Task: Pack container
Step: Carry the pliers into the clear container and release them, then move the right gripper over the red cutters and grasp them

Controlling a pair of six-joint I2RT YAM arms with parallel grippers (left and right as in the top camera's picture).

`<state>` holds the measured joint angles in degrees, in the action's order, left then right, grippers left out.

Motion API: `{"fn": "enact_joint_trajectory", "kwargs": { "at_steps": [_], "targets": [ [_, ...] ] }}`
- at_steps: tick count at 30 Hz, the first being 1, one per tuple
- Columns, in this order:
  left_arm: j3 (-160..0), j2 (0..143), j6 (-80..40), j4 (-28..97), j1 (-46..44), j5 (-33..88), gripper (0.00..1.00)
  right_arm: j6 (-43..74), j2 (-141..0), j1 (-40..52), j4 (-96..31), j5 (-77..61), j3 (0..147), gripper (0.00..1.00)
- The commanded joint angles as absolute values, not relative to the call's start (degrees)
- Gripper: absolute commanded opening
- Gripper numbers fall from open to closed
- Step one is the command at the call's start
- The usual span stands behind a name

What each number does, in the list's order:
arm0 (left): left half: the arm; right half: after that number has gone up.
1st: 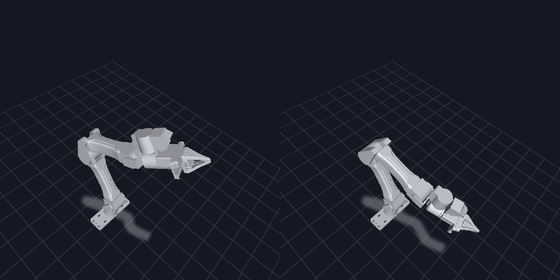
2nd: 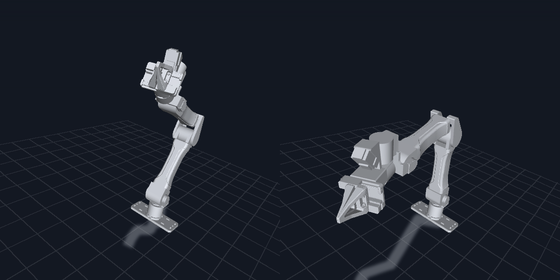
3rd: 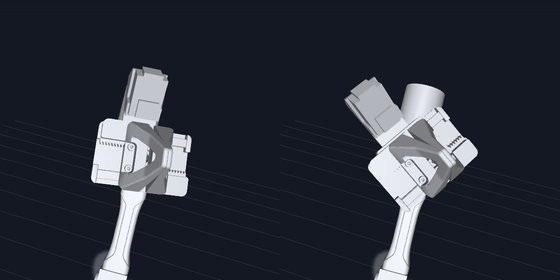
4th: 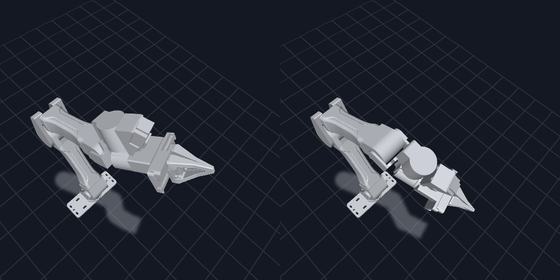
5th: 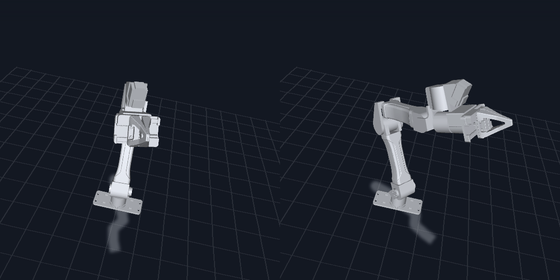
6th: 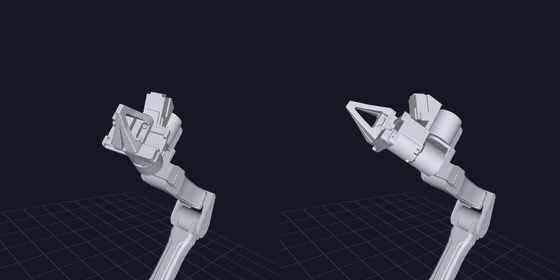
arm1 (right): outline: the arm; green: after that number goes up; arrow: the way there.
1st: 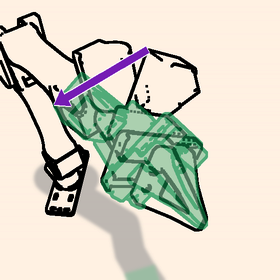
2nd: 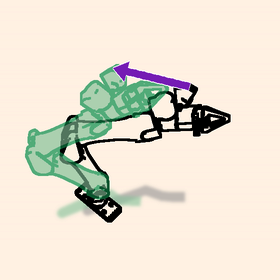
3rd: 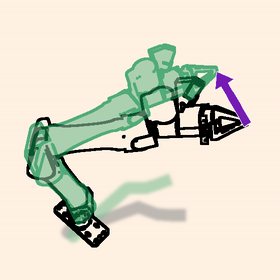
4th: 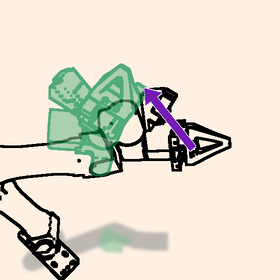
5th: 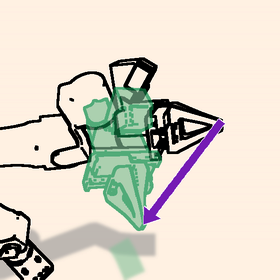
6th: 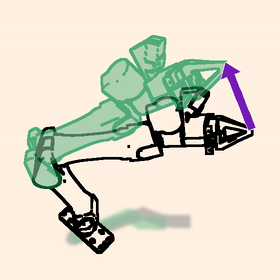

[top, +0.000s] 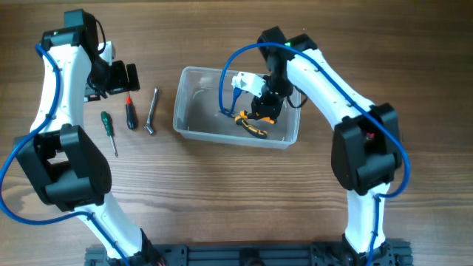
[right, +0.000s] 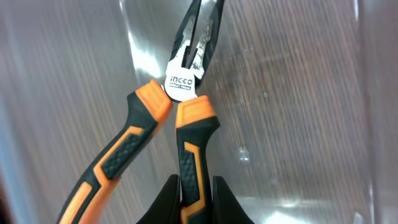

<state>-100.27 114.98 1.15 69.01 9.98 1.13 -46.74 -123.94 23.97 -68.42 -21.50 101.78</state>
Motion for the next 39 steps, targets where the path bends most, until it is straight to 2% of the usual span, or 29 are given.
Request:
{"fn": "enact_joint_trajectory", "kwargs": {
  "at_steps": [1, 4, 9, 10, 18, 24, 27, 31, 36, 39],
  "targets": [
    [-101.0, 115.0, 0.4, 69.0, 10.2, 0.8, 1.0, -45.4, -124.7, 24.1, -66.2, -24.7, 101.9, 0.05],
    [-101.0, 115.0, 0.4, 69.0, 10.2, 0.8, 1.0, -44.8, -124.7, 24.1, -64.0, -24.7, 101.9, 0.04],
    [-101.0, 115.0, 0.4, 69.0, 10.2, 0.8, 1.0, -41.8, -124.7, 24.1, -62.0, -24.7, 101.9, 0.25],
    [-101.0, 115.0, 0.4, 69.0, 10.2, 0.8, 1.0, -41.8, -124.7, 24.1, -61.9, -24.7, 101.9, 0.26],
    [-101.0, 115.0, 0.4, 69.0, 10.2, 0.8, 1.0, -38.0, -124.7, 24.1, -61.7, -27.6, 102.4, 0.26],
    [-101.0, 115.0, 0.4, 69.0, 10.2, 0.8, 1.0, -20.3, -122.4, 23.8, -63.3, -26.4, 110.9, 0.3],
    [-101.0, 115.0, 0.4, 69.0, 10.2, 0.8, 1.0, -9.9, -118.7, 22.7, -67.6, -13.3, 116.6, 0.3],
    [-101.0, 115.0, 0.4, 69.0, 10.2, 0.8, 1.0, -4.1, -113.1, 18.5, -76.8, -1.6, 117.9, 0.29],
    [-101.0, 115.0, 0.4, 69.0, 10.2, 0.8, 1.0, -3.6, -111.4, 9.5, -85.3, -1.0, 117.6, 0.25],
    [-101.0, 115.0, 0.4, 69.0, 10.2, 0.8, 1.0, -2.8, -111.4, 3.9, -86.4, -1.5, 115.2, 0.24]
  ]
}}
